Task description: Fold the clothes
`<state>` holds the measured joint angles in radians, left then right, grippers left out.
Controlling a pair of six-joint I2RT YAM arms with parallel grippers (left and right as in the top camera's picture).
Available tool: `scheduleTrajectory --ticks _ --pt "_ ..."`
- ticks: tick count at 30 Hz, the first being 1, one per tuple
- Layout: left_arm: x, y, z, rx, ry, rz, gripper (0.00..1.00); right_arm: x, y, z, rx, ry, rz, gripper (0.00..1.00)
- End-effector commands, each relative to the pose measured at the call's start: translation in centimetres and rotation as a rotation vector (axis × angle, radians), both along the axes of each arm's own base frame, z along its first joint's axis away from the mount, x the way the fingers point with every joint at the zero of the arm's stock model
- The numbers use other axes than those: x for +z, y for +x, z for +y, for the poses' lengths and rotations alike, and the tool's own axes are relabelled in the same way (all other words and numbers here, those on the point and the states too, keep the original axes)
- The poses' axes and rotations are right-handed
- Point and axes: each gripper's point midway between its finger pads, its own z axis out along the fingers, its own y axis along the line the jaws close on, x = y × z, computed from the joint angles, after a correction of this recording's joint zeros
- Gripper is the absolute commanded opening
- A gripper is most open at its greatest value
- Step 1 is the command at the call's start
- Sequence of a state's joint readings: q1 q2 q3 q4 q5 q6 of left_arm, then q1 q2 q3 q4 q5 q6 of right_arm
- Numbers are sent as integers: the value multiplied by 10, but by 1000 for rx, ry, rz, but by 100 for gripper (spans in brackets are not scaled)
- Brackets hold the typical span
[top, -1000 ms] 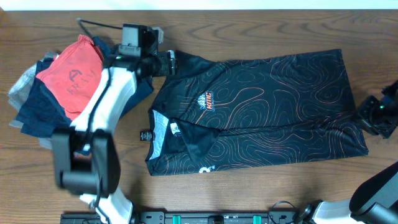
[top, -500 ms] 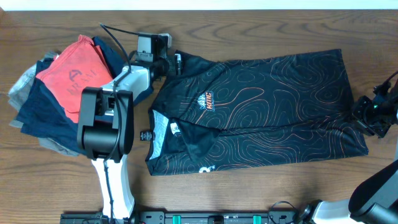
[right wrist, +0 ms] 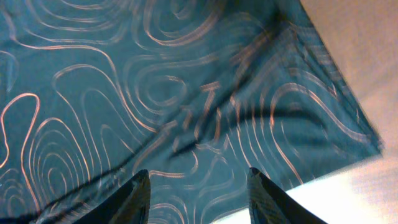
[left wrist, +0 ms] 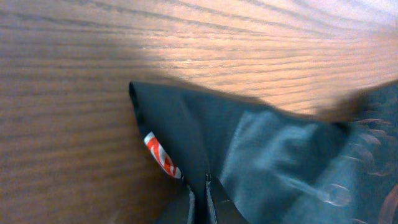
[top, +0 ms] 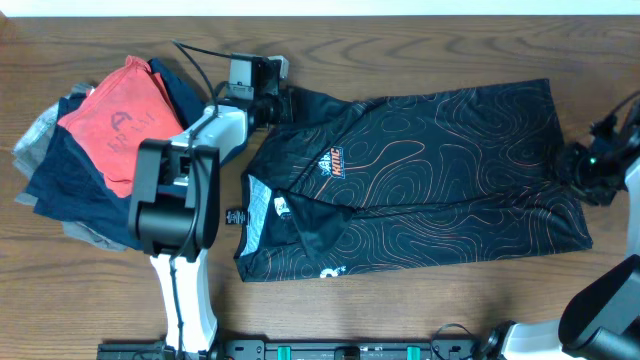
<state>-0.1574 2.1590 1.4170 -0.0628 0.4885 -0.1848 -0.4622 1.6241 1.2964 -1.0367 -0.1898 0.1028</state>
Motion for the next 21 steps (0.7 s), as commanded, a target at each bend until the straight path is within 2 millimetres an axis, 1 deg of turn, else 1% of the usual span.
scheduleTrajectory --ticks 1,3,5,8,10,12,15,17,21 --pt "74 -1 -7 -9 -116 -65 6 9 27 11 136 -42 -60 54" --pt "89 -13 -10 -24 -128 -49 6 13 47 13 179 -66 -89 63" --pt "97 -25 -10 -27 -125 -15 6 14 69 10 208 -91 -118 63" --pt "100 -47 -7 -24 -114 64 6 10 107 0 214 -119 -173 68" --pt "97 -60 -5 -20 -106 124 6 2 132 -10 210 -139 -213 71" --pt "92 -72 -4 -17 -98 181 6 -8 149 -18 200 -158 -233 72" --pt "83 -87 -2 -14 -86 256 6 -26 175 -28 196 -180 -281 76" --pt "79 -94 -2 -13 -81 291 6 -38 189 -34 193 -202 -310 80" --pt "74 -105 -2 -25 -64 332 6 -56 215 -45 175 -231 -380 82"
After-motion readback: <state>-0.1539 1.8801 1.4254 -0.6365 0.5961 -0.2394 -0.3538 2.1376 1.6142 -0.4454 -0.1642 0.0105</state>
